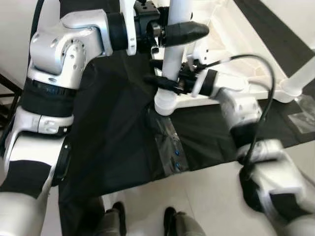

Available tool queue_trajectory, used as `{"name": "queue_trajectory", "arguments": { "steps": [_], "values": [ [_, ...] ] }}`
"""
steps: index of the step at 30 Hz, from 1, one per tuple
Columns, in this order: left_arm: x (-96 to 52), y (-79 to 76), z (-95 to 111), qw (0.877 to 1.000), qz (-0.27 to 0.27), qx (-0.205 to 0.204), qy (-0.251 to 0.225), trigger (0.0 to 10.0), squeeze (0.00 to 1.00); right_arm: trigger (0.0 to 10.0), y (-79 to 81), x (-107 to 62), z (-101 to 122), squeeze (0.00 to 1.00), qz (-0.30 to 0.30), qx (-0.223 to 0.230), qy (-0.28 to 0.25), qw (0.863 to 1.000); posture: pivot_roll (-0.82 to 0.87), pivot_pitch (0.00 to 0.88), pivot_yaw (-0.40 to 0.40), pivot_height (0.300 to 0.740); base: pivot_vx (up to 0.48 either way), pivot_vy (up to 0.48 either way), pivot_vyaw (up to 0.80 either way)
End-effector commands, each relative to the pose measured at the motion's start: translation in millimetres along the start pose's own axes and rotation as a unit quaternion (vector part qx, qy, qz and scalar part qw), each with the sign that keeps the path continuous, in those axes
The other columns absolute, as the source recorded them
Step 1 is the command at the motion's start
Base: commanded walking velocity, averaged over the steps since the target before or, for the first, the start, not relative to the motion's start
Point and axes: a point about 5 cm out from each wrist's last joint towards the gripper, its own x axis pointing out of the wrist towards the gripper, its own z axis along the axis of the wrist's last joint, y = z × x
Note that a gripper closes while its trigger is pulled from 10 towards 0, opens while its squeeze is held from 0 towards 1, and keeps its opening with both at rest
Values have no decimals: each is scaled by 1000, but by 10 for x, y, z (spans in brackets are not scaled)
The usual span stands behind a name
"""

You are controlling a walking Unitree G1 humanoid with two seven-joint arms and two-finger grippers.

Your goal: Building children table

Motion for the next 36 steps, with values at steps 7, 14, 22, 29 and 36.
{"name": "queue_trajectory", "arguments": {
  "steps": [7,14,22,29,36],
  "values": [
    [-10,-15,63,1000,0,9,-20,10000,0,0,555,-203,-550,0,-94,77,121,985,72,316,-20,740,0,0,0],
    [-8,-16,48,999,4,10,-32,10000,0,0,533,-57,-465,0,-96,76,101,987,68,310,-31,740,0,0,0],
    [-227,-25,24,1000,-11,-2,-29,10000,0,10000,478,-110,-283,878,-109,65,111,986,67,313,-33,740,0,0,0],
    [-655,-65,-62,999,-47,-22,-4,10000,0,10000,142,-18,123,376,37,60,-2,997,77,302,-45,740,0,0,0],
    [-954,-136,-67,999,-28,-41,9,10000,0,10000,21,-68,276,0,153,12,-25,988,87,297,-54,740,0,0,0]
  ]
}}
